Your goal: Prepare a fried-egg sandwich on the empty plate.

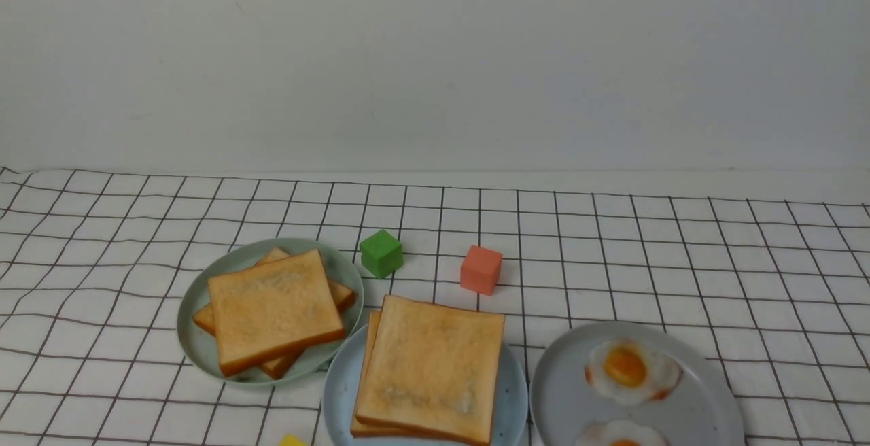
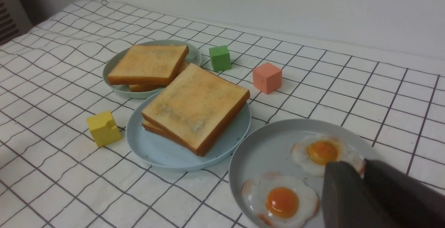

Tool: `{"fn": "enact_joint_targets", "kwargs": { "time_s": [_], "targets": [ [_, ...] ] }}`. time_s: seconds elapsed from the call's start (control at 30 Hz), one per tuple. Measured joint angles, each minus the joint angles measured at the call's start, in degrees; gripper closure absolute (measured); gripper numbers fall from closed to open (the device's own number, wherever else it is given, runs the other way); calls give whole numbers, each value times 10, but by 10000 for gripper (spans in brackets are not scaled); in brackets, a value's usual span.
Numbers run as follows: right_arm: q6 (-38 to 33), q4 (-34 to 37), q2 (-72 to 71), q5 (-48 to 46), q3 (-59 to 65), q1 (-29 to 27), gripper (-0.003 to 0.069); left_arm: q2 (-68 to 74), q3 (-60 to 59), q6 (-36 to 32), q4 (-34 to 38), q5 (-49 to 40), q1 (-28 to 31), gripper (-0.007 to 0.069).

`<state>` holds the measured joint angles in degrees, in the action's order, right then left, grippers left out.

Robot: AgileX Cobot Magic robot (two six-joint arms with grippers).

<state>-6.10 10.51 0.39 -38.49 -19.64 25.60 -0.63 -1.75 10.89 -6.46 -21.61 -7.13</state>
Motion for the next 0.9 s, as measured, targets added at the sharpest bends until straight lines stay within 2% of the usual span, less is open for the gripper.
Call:
{"fn": "enact_joint_targets", "kwargs": {
  "time_s": [0.07, 0.2, 0.23, 0.3, 0.57, 0.7, 0.9],
  "targets": [
    [0, 0, 0, 0, 0, -12, 540, 0, 0, 0, 0, 0, 0, 571],
    [0, -14, 0, 4, 0, -85, 536, 0, 0, 0, 1, 0, 0, 567],
    [0, -16, 0, 5, 1, -89, 536, 0, 0, 0, 1, 0, 0, 567],
    [0, -35, -3, 28, 9, -141, 535, 0, 0, 0, 1, 0, 0, 567],
    [0, -45, -11, 131, 144, -246, 526, 0, 0, 0, 1, -1, 0, 565],
    [0, -46, -11, 136, 197, -260, 523, 0, 0, 0, 1, 0, 0, 565],
    [0, -47, -11, 155, 204, -262, 515, 0, 0, 0, 1, -1, 0, 560]
  ]
}}
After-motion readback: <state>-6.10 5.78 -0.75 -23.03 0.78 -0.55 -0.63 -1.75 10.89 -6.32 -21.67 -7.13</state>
